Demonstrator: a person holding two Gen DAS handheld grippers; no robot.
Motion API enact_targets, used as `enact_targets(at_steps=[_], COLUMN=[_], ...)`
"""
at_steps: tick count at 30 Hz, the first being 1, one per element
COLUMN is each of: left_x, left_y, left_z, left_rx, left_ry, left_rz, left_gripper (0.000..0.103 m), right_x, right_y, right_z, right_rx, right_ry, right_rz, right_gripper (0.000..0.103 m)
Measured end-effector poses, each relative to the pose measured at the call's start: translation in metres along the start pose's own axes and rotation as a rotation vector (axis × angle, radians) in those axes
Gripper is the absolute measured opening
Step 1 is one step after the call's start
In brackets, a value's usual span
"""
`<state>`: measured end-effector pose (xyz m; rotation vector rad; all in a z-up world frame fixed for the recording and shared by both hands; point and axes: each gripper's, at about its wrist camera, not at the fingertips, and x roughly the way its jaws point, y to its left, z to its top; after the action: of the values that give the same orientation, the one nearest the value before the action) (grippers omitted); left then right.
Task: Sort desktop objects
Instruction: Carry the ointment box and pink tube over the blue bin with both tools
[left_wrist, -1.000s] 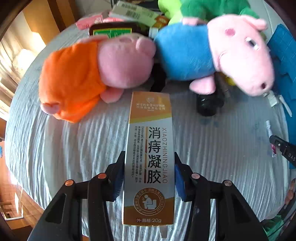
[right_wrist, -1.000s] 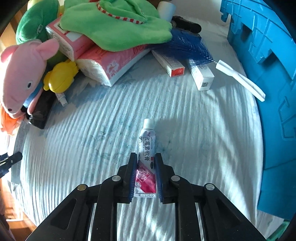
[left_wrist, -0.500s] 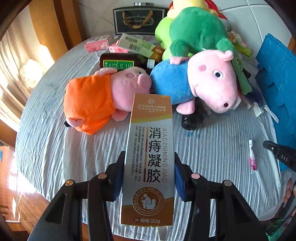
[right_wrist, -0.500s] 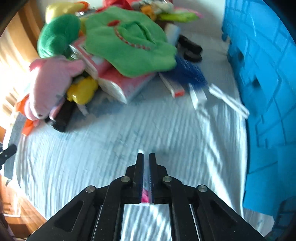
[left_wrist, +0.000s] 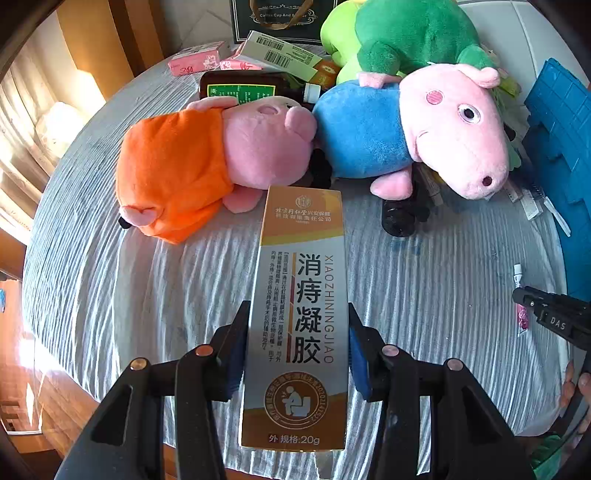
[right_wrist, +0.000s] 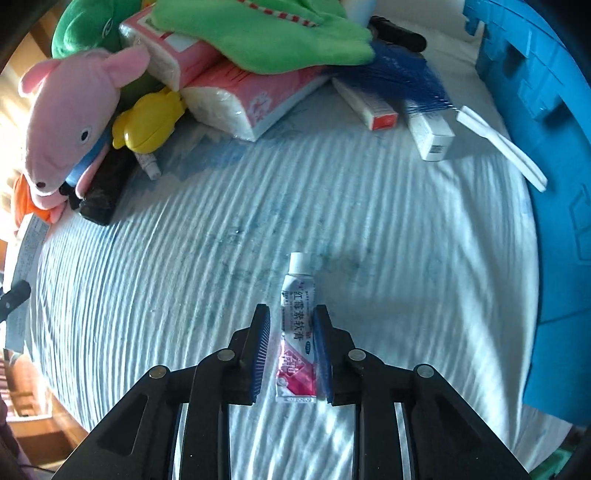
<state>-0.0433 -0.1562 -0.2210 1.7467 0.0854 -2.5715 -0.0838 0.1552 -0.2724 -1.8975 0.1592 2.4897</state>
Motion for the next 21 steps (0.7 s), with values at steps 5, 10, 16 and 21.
enact_targets(at_steps=[5, 10, 16, 21], left_x=[-0.005, -0.034, -0.09, -0.133], left_y=[0.002, -0.002, -0.026, -0.061], left_z=[0.002, 0.006, 0.016, 0.03], left_rx=[-0.004, 0.015, 0.068, 0.123], left_ry=[-0.016, -0.099, -0.243, -0.346], left_rz=[-0.002, 0.0, -0.036, -0.088], left_gripper=[0.046, 0.046, 0.046, 0.046], right_x=[-0.003, -0.043, -0.123, -0.196], right_y=[0.003, 0.01, 0.025, 0.031], right_z=[0.001, 0.001, 0.013, 0.027], right_rx=[-0.012, -0.04, -0.095, -0.116], right_ry=[-0.006, -0.102, -0.285, -0.45], right_rz=[-0.024, 0.026, 0.07, 0.055], right_gripper=[0.018, 0.018, 0.018, 0.018])
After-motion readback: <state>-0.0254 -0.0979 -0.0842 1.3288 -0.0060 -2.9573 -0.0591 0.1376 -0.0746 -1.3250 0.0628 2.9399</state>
